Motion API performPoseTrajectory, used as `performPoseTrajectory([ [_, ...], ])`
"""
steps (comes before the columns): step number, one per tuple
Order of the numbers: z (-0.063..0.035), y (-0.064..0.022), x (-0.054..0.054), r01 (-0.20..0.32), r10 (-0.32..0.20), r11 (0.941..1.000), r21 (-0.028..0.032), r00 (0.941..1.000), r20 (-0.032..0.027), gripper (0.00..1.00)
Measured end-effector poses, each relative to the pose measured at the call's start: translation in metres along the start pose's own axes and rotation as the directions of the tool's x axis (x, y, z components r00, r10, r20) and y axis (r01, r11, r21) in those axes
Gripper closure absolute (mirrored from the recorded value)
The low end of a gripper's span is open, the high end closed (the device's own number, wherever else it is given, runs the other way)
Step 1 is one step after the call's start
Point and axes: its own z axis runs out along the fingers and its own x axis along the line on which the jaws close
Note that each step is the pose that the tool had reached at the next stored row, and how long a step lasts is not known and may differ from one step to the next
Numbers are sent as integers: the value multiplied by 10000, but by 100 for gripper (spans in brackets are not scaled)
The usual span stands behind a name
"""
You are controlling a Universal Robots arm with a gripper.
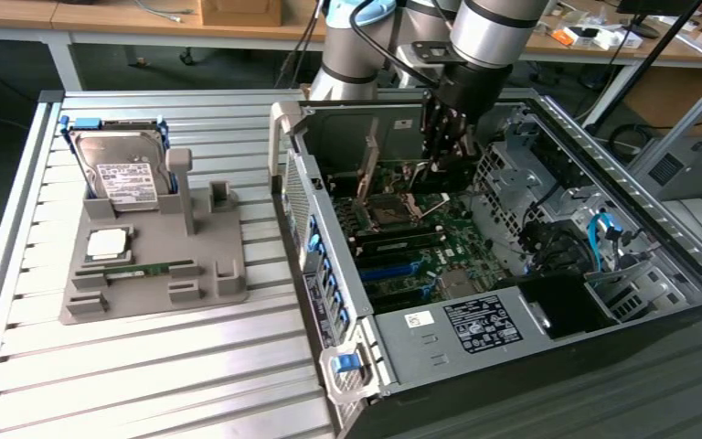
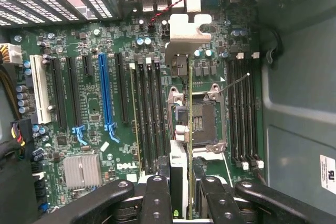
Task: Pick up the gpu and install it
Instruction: 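Insert the gpu into the slot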
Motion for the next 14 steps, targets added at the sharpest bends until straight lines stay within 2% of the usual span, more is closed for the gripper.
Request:
performPoseTrajectory([
  [14,0,0,0,275,-275,9996,-9,9996,1,73],
])
